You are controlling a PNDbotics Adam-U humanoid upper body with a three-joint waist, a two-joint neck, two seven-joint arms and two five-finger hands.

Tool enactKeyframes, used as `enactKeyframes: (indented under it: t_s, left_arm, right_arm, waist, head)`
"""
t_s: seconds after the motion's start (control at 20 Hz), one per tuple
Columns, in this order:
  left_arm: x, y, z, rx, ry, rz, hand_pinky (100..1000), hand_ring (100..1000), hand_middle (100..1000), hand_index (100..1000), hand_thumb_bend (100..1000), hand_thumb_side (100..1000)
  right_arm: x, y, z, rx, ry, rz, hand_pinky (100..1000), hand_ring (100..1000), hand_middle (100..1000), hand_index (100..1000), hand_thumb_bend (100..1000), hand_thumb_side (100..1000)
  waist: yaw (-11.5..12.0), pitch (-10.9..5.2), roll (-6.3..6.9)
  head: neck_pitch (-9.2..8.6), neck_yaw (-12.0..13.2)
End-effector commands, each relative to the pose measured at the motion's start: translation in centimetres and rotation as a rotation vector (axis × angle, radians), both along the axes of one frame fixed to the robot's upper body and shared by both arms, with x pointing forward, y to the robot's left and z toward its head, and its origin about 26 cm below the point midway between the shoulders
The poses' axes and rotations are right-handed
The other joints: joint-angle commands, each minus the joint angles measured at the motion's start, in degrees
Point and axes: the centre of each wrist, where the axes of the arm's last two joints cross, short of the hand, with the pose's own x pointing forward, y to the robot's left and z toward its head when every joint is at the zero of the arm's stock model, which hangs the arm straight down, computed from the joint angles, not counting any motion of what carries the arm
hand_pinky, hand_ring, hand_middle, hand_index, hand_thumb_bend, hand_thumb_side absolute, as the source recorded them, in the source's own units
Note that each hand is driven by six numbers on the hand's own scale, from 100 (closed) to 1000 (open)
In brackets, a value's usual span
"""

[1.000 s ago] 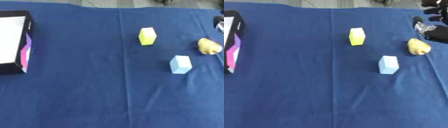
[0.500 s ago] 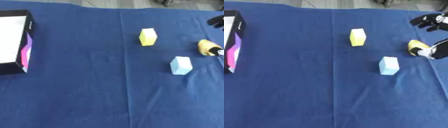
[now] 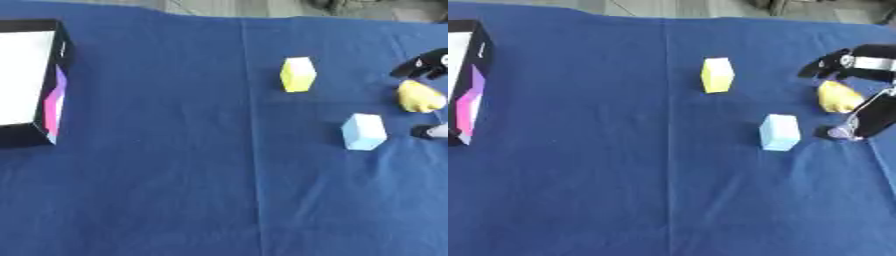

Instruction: Pick up the objects with one hand, pass them to the other hand, and then place them into the box on the other side of the table.

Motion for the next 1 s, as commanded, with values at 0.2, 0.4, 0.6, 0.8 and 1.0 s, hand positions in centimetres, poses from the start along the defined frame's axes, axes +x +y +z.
enactKeyframes:
  t_s: [0.2,0.4,0.6,0.8,1.0]
  left_arm:
    - [-0.1,-0.2,1.0,0.015,-0.033,-0.018,713,753,808,962,230,889]
    - [-0.1,-0.3,1.1,0.013,-0.035,-0.023,713,753,808,962,228,890]
    - [-0.1,-0.5,1.2,0.012,-0.036,-0.03,713,753,808,962,227,891]
    - [-0.1,-0.7,1.3,0.011,-0.036,-0.039,713,753,808,962,227,892]
    - [-0.1,-0.8,1.4,0.008,-0.039,-0.044,713,753,808,961,227,893]
  right_arm:
    - [0.1,1.0,-0.4,-0.066,-0.029,-0.049,917,920,875,910,472,101]
    - [0.3,1.3,-1.2,-0.082,-0.018,-0.081,915,919,867,911,486,125]
    - [0.8,1.3,-1.8,-0.09,-0.011,-0.112,911,911,859,907,507,129]
    - [1.5,1.1,-2.3,-0.08,-0.039,-0.146,905,900,849,903,487,138]
    - [2.4,0.7,-3.0,-0.073,-0.047,-0.183,901,893,840,899,476,150]
  waist:
    - [0.4,-0.92,0.43]
    - [0.6,-0.55,0.68]
    - [0.8,-0.19,0.92]
    - [1.1,0.2,1.14]
    - [1.4,0.6,1.27]
  head:
    - [-0.7,-0.4]
    - [-0.6,0.3]
    - [-0.56,0.3]
    - [-0.7,0.1]
    - [-0.84,-0.1]
